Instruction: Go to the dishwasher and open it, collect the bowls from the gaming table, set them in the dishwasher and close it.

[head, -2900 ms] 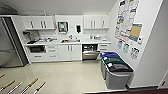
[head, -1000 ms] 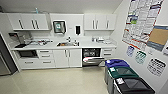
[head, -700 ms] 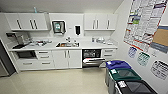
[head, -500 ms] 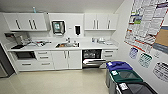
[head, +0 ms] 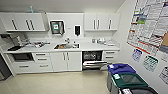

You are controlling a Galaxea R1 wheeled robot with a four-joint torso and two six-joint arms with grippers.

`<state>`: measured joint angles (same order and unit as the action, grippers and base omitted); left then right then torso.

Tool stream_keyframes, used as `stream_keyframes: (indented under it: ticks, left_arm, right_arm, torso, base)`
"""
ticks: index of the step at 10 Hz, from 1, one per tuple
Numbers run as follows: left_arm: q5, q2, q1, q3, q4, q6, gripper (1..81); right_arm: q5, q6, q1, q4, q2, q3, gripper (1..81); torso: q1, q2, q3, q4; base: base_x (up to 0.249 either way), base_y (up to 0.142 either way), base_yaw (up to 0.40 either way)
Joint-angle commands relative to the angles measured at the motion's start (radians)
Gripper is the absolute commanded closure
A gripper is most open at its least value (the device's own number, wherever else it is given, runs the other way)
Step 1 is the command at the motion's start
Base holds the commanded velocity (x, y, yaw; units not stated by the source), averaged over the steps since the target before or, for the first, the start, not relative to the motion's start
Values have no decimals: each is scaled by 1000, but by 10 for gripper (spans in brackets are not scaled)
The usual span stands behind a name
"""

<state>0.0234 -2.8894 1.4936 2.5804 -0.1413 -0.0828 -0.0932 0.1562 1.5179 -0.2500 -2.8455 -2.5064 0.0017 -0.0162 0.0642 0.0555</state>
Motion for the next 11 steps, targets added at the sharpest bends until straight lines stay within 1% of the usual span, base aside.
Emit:
stream_keyframes:
  ticks: [1, 3, 11]
  left_arm:
    - [-50, 8, -42, -3, 3, -2, 811]
    - [-51, 8, -42, -3, 3, -3, 811]
    - [-51, 10, -42, -3, 5, -3, 811]
  right_arm:
    - [58, 2, -44, 8, 16, 0, 811]
    - [58, 2, -44, 8, 15, -1, 811]
    - [58, 2, -46, 9, 15, -3, 811]
  torso:
    - [0, 0, 0, 0]
    - [1, 0, 0, 0]
    - [0, 0, 0, 0]
  base:
    - [164, 0, 0]
    - [158, 0, 0]
    - [113, 0, 0]
